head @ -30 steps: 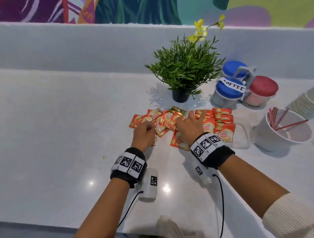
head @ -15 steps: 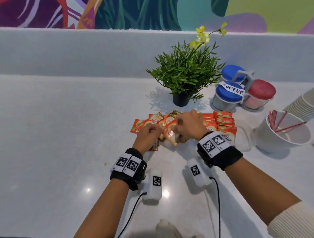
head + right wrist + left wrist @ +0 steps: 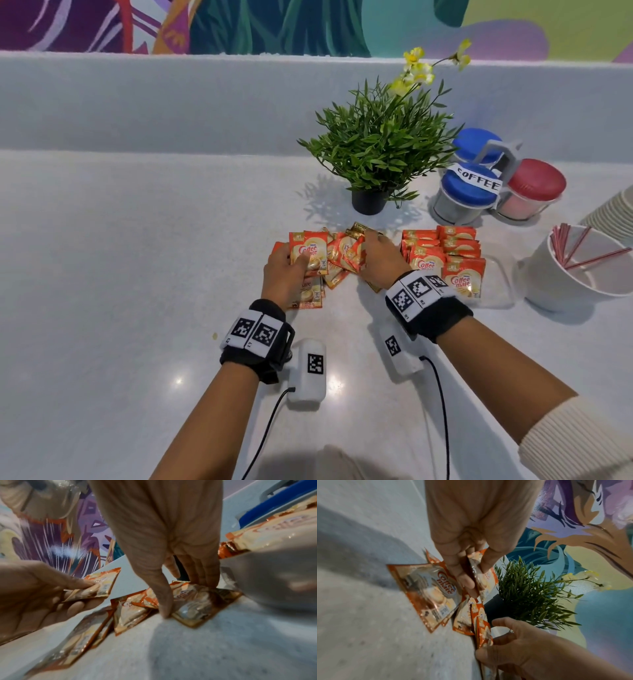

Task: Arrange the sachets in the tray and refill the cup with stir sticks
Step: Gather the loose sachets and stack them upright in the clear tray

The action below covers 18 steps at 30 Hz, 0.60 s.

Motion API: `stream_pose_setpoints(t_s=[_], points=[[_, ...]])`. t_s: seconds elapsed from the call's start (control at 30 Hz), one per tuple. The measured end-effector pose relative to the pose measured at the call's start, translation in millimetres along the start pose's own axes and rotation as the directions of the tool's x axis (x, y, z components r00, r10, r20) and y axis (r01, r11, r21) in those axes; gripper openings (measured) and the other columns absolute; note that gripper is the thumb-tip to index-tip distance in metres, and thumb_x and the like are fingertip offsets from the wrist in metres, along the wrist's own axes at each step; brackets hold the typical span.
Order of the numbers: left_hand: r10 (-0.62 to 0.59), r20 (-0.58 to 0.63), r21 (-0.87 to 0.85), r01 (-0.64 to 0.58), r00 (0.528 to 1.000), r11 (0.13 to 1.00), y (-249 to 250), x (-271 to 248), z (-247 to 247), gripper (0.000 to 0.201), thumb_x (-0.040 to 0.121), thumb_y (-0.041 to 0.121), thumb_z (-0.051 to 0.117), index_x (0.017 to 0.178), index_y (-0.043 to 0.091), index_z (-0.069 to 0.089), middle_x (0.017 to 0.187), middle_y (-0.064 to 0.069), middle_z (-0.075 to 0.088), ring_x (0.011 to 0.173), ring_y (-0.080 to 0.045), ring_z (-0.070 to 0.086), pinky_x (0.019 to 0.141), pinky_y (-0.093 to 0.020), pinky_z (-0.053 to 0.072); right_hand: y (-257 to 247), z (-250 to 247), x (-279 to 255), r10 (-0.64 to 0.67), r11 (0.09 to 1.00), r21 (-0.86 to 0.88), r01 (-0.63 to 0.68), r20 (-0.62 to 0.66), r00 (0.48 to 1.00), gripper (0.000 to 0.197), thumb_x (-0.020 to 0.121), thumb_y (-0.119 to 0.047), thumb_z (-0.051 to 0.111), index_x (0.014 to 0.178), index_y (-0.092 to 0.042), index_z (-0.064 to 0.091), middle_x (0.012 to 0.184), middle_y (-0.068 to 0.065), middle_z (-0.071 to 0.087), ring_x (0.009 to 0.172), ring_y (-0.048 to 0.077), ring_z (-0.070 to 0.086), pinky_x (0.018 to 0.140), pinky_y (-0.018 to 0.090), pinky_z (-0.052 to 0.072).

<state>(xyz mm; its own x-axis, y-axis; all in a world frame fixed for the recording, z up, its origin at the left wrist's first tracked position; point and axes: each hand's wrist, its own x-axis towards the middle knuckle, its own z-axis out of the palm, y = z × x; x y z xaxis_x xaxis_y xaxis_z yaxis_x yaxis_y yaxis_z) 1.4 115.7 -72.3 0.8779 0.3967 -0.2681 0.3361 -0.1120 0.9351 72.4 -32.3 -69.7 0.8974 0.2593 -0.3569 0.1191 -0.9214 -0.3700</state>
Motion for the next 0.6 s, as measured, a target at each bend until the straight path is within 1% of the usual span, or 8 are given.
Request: stream_pose_setpoints(t_s=[0.13,0.23,0.33,0.4,0.43,0.53,0.57,0.6], points=[[-0.038,0.003,-0.102,0.038,0.999,0.994,-5,4,2,0.022,0.094,0.010,0.049,0.114,0.006,0.057,0.108,-0.013,0.065,0.089,-0.025,0.067,0.064,-0.027,0.057,2,6,-2,-0.023,1.000,0.003,0.023,-0.095,0.995,0.074,0.076,-0.006,0.071,0.136,-0.008,0.029,0.137,0.022,0.033,0.123,0.043,0.040,0.102,0.048,0.038],[-0.054,-0.001,-0.127,0.054,0.999,0.990,-7,5,2,0.021,0.094,0.009,0.048,0.113,0.005,0.056,0.107,-0.016,0.066,0.084,-0.028,0.070,0.065,-0.033,0.058,1,7,-1,-0.046,0.994,0.097,0.059,-0.126,0.991,0.060,0.073,-0.009,0.075,0.122,-0.006,0.041,0.125,0.019,0.048,0.114,0.037,0.050,0.094,0.045,0.044],[-0.059,-0.023,-0.119,0.056,0.998,0.991,-9,5,0,0.023,0.093,0.006,0.047,0.114,0.004,0.057,0.106,-0.014,0.067,0.086,-0.026,0.069,0.071,-0.037,0.059,2,4,-3,-0.013,0.952,0.303,0.049,-0.120,0.993,0.049,0.075,-0.011,0.074,0.116,-0.006,0.049,0.116,0.013,0.057,0.107,0.029,0.054,0.085,0.034,0.046],[-0.048,-0.047,-0.064,0.045,0.998,0.997,-10,6,0,0.024,0.091,0.006,0.047,0.111,0.008,0.060,0.106,-0.012,0.068,0.092,-0.027,0.068,0.079,-0.043,0.057,3,0,-4,0.029,0.875,0.482,0.035,-0.123,0.992,0.041,0.077,-0.010,0.073,0.112,-0.009,0.052,0.116,0.011,0.057,0.096,0.025,0.056,0.076,0.033,0.047],[-0.047,-0.048,-0.050,0.044,0.998,0.998,-10,6,0,0.024,0.091,0.006,0.047,0.111,0.008,0.060,0.106,-0.010,0.068,0.094,-0.028,0.067,0.079,-0.041,0.058,3,-1,-5,0.044,0.816,0.578,0.034,-0.120,0.992,0.036,0.077,-0.009,0.073,0.107,-0.011,0.054,0.115,0.011,0.058,0.092,0.026,0.058,0.074,0.036,0.050],[-0.055,-0.008,-0.102,0.054,0.998,0.993,-2,1,4,0.024,0.094,0.000,0.039,0.106,0.008,0.058,0.102,-0.009,0.063,0.090,-0.024,0.063,0.059,-0.021,0.057,-1,-5,-7,0.057,0.626,0.779,0.043,-0.100,0.993,0.025,0.076,-0.006,0.073,0.087,-0.019,0.054,0.115,0.017,0.061,0.086,0.034,0.064,0.072,0.045,0.053],[-0.053,0.013,-0.134,0.054,0.999,0.989,2,-2,6,0.025,0.094,0.000,0.036,0.097,0.012,0.058,0.097,-0.007,0.062,0.090,-0.024,0.062,0.061,-0.024,0.057,-2,-5,-8,0.054,0.589,0.807,0.049,-0.100,0.993,0.026,0.075,-0.005,0.073,0.083,-0.021,0.055,0.116,0.019,0.061,0.089,0.035,0.065,0.075,0.048,0.053],[-0.045,0.038,-0.165,0.051,0.998,0.985,6,-5,9,0.029,0.095,0.001,0.035,0.088,0.016,0.058,0.091,-0.004,0.062,0.090,-0.026,0.062,0.068,-0.033,0.058,-4,-5,-9,0.048,0.559,0.827,0.056,-0.100,0.994,0.027,0.074,-0.005,0.074,0.080,-0.023,0.055,0.115,0.020,0.062,0.092,0.036,0.065,0.078,0.049,0.052]])
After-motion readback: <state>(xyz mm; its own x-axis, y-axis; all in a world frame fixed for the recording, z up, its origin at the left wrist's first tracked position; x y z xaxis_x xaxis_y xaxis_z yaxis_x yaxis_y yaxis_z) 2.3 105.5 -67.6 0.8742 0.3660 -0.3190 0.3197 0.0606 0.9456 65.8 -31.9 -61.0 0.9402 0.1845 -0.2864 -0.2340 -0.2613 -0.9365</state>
